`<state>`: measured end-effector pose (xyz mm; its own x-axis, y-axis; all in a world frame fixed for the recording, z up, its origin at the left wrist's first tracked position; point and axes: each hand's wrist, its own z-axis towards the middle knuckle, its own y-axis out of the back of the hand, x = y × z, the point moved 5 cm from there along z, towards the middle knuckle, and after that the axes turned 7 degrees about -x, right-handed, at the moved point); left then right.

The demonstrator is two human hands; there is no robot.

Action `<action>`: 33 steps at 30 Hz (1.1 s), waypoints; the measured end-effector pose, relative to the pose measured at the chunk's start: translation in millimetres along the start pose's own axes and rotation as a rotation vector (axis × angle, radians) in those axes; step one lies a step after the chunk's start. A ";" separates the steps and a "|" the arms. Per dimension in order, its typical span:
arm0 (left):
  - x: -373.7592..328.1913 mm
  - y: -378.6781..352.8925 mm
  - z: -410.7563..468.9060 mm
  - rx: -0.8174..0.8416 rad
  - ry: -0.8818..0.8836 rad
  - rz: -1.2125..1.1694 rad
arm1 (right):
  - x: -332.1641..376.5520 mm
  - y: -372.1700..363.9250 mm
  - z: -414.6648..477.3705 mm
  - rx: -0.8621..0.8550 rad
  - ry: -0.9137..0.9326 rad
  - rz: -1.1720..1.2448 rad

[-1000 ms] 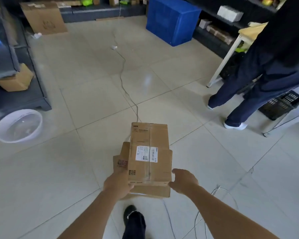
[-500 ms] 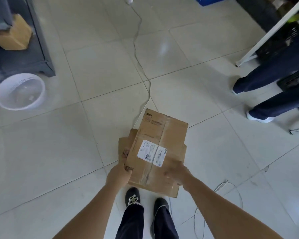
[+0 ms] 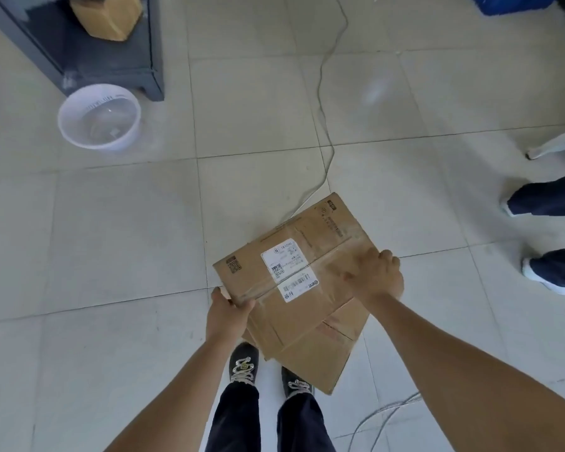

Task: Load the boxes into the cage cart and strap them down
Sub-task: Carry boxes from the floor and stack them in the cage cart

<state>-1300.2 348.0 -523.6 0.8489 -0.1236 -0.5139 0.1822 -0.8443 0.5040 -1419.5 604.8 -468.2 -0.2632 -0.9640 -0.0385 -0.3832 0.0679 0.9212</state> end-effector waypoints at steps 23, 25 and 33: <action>23.2 83.7 -94.1 -0.422 0.062 -0.477 | 43.3 61.8 -59.5 -0.025 0.372 0.372; 24.7 113.2 -109.6 -0.495 0.043 -0.509 | 66.2 78.3 -81.1 -0.047 0.442 0.428; 79.0 248.2 -191.3 -0.841 0.136 -0.704 | 172.4 133.1 -207.1 -0.082 0.733 0.617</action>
<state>-1093.0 228.5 -306.4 0.4614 0.3471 -0.8165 0.8813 -0.0729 0.4670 -1332.4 394.4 -272.0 0.2319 -0.6876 0.6880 -0.2918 0.6255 0.7236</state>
